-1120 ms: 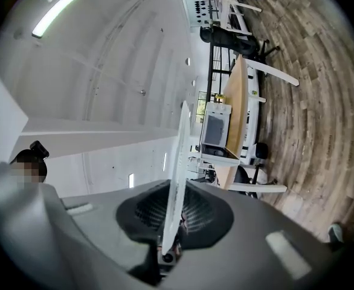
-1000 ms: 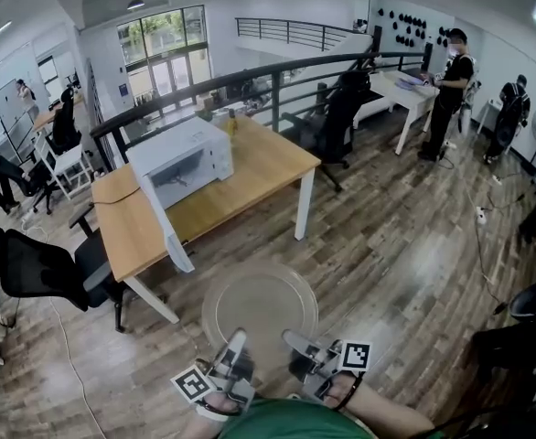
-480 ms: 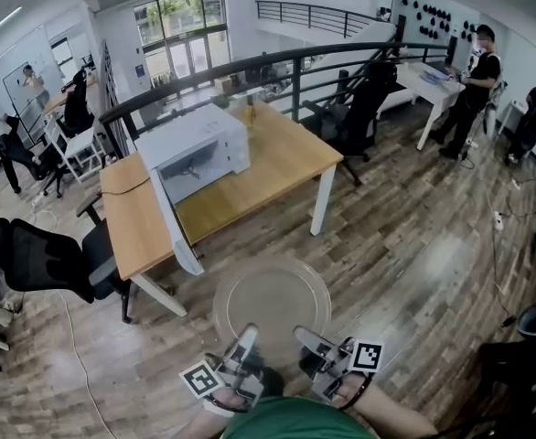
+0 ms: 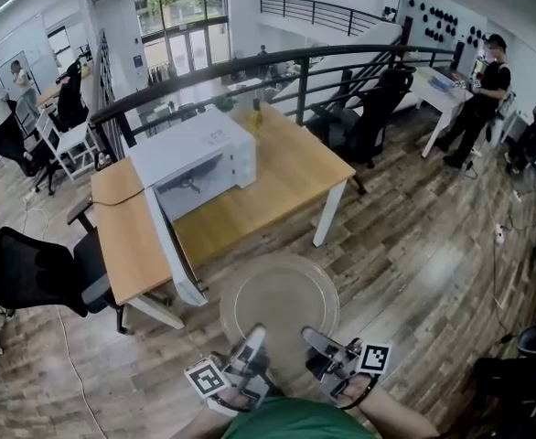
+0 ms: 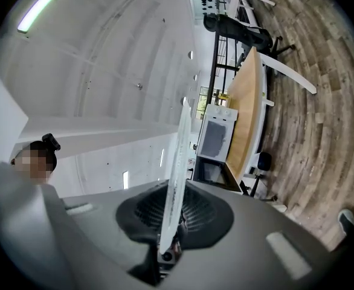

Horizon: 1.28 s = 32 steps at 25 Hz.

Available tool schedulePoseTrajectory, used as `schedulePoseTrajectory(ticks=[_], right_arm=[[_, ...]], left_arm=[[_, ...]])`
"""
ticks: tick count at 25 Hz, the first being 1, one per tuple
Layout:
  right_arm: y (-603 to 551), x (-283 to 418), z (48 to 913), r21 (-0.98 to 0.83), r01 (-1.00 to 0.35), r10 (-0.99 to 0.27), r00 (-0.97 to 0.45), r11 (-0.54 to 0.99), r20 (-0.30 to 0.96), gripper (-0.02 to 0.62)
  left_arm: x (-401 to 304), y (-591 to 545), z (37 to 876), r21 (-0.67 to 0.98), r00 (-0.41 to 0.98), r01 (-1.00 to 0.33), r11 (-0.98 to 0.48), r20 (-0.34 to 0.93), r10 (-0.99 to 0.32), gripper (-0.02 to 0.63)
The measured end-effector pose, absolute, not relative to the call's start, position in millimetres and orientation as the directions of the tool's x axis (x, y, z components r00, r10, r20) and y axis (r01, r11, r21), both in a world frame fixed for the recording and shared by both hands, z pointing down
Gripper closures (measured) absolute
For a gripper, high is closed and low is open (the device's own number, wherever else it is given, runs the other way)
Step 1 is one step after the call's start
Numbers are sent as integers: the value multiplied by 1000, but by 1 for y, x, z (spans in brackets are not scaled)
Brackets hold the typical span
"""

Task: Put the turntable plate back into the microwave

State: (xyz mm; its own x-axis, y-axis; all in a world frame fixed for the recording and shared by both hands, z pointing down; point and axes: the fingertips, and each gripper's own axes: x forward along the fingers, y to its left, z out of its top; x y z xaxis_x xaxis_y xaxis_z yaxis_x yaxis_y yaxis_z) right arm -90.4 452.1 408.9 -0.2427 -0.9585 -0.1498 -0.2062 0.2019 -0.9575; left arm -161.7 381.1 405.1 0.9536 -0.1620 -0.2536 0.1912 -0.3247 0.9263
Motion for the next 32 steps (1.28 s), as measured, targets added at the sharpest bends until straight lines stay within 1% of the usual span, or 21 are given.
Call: schedulePoseTrajectory(ticks=[6,12,17,23,27,32], right_arm=[[403,-83,415,-967,-193,-963,-242,169,-120,552],[362,-77,416,-963,-206,-952,-284,175,-113,552],[323,-63,419,-967,-182,-941,-318,179,-114,552],[271,-35,421,-967,-147,-898,-421,209,-130,552],[237,-7,421,-965,-130,-855,-502,228,-134,552],[196,30,422,-968,-97,-799,-587,231,-132,552]], left_arm=[[-154,332,412,938,961,169,-302,-226,-162,548],[-152,294,418,943,954,159,-291,-223,-202,549],[-141,259,418,943,940,155,-294,-233,-250,548],[-119,217,418,944,908,117,-310,-228,-352,548],[-96,190,419,940,877,81,-333,-226,-425,548],[-63,158,419,945,831,45,-325,-216,-513,548]])
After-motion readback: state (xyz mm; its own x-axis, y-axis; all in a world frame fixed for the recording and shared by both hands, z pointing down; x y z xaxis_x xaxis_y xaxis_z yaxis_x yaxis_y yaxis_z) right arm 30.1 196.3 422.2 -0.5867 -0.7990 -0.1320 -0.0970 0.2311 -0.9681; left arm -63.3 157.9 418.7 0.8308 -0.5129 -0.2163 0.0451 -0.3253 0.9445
